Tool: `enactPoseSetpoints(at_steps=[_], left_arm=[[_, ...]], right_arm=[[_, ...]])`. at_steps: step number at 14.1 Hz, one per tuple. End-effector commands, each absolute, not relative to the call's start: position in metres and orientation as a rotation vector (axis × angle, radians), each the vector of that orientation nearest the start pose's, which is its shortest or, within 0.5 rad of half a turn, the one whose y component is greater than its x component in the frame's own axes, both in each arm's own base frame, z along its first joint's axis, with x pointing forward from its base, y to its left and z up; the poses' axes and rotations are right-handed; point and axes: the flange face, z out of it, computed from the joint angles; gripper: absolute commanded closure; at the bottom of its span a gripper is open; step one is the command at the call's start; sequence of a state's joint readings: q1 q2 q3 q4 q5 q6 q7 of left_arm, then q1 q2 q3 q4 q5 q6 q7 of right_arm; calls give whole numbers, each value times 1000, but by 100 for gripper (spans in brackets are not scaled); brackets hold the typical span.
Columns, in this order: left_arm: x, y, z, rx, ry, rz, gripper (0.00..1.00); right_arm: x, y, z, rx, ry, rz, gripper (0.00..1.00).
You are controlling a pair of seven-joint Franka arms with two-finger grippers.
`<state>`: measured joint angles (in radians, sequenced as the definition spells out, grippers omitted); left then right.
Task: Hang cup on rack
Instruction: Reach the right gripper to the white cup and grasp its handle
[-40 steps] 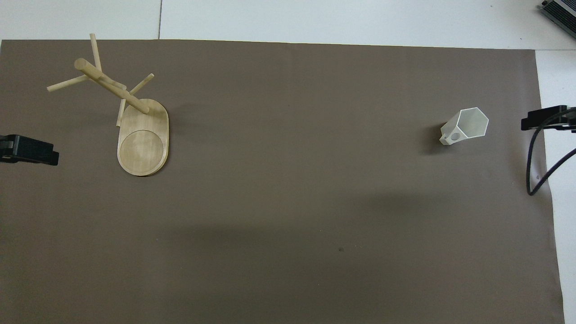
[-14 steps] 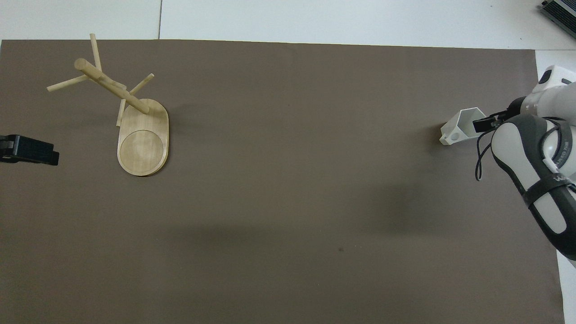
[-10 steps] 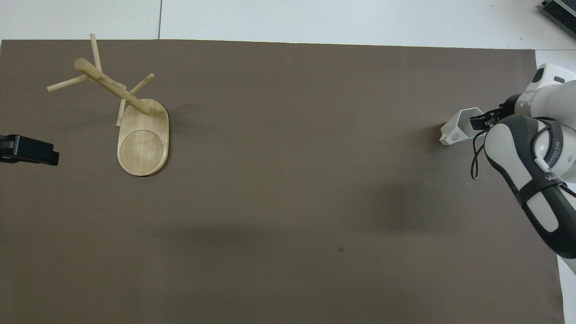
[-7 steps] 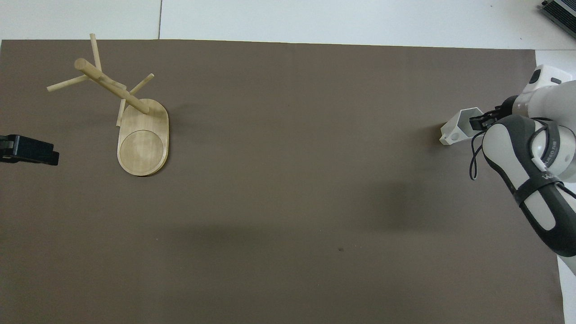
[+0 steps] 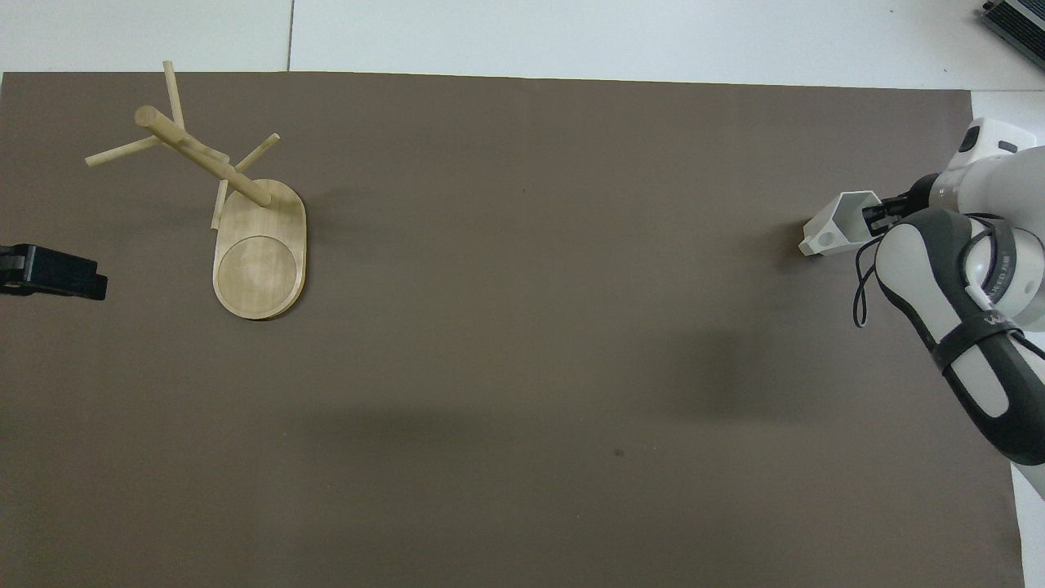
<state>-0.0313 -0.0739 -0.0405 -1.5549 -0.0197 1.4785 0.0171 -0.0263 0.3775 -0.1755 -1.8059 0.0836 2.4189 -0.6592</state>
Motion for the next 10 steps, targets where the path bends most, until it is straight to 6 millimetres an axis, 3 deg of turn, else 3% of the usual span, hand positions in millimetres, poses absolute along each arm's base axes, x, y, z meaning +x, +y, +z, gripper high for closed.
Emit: enactPoseSetpoints(at_steps=[1,5,10], left_arm=[[519,-41,664,-3161,158,-26,0],[518,-41,664,-3160,161,-26,0],[520,-41,664,-3161,160,-33,0]], right_arm=[[652,-123,363,-3119,-658,-380,83],[652,-122,364,-3108,-620,-392,100],[651,-122,365,-3051,-500,-397,100]])
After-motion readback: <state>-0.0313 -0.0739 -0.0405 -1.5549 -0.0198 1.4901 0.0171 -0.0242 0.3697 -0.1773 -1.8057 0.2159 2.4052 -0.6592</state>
